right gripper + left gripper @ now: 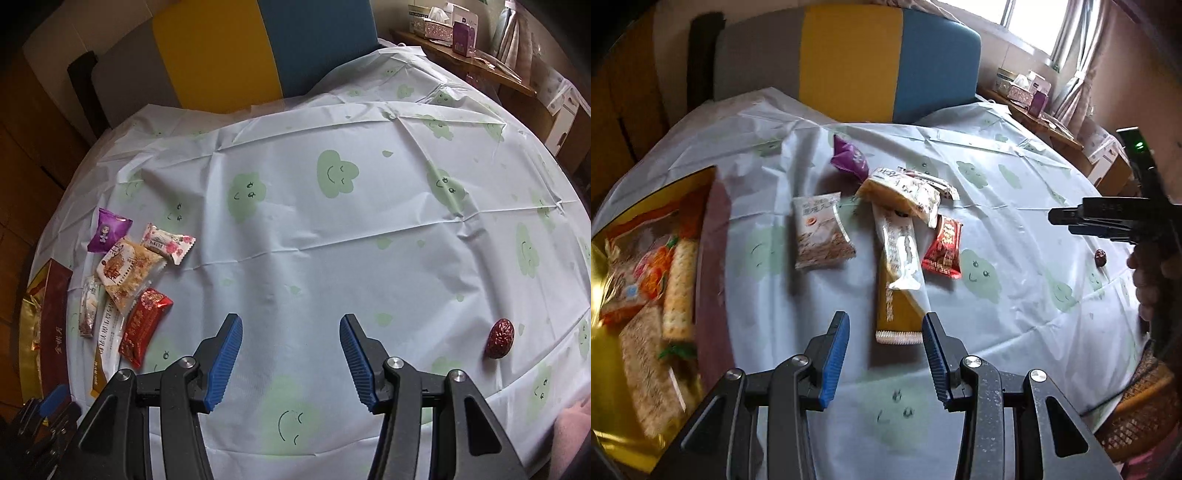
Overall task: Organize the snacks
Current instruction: 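Move the left tool onto the white-and-gold stick pack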
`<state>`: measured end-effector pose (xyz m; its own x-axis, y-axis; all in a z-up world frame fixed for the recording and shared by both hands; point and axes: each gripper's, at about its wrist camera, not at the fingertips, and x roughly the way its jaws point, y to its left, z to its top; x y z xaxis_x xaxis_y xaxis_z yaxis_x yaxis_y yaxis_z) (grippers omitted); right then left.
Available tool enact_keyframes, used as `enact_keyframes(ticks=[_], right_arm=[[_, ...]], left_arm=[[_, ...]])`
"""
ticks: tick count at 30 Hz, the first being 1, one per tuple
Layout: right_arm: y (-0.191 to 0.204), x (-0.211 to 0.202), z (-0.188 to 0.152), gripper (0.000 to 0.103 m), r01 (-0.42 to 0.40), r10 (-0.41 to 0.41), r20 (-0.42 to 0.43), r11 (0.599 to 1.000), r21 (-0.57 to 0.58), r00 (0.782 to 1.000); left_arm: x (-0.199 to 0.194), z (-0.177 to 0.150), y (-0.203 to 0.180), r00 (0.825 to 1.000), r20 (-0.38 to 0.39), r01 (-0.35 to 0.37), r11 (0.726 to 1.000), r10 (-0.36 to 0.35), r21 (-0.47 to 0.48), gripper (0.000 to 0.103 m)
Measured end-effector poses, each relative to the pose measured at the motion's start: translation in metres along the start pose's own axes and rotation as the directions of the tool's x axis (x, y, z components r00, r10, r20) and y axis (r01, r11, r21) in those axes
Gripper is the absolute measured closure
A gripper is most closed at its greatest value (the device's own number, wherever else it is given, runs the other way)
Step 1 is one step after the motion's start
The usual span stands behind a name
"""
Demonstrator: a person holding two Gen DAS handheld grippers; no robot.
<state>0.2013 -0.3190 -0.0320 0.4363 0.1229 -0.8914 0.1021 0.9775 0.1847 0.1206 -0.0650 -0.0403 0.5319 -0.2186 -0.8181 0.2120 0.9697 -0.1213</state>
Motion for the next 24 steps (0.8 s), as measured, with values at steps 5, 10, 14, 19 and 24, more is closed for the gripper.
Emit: enact_keyframes(ticks=[5, 10, 14, 19, 24], right_arm=[[0.004, -0.005, 0.000, 0.047, -0.013, 0.013, 0.011, 1.000, -0.005, 1.000], [0.009, -0.005, -0.001, 0.047, -0.018, 0.018, 0.012, 1.000, -0.023, 1.000], [0.009, -0.007, -0.001, 0.047, -0.026, 0.027, 0.016, 0.999, -0.022, 1.000], [0.008, -0.008, 0.000, 0.047, -0.031, 0.032, 0.023, 0.999, -0.019, 0.999], [0.010, -0.007, 0.001, 0.047, -0.018, 0.019, 0.026, 0.999, -0.036, 0.999]], left_arm=[[0.023, 0.013, -0.008, 1.000, -0.025, -0.011, 0.999, 0.012, 0.042, 0.061], [0.043, 0.023, -0.017, 0.999, -0.048, -0.013, 0.997, 0.017, 0.072, 0.061], [0.061, 0.030, -0.022, 0.997, -0.060, -0.039, 0.996, 0.044, 0.083, 0.061], [0.071, 0.035, -0.024, 0.997, -0.031, -0.067, 0.993, 0.070, 0.094, 0.072], [0.059, 0.017, -0.028, 0.996, -0.013, -0.081, 0.989, 0.083, 0.120, 0.076]])
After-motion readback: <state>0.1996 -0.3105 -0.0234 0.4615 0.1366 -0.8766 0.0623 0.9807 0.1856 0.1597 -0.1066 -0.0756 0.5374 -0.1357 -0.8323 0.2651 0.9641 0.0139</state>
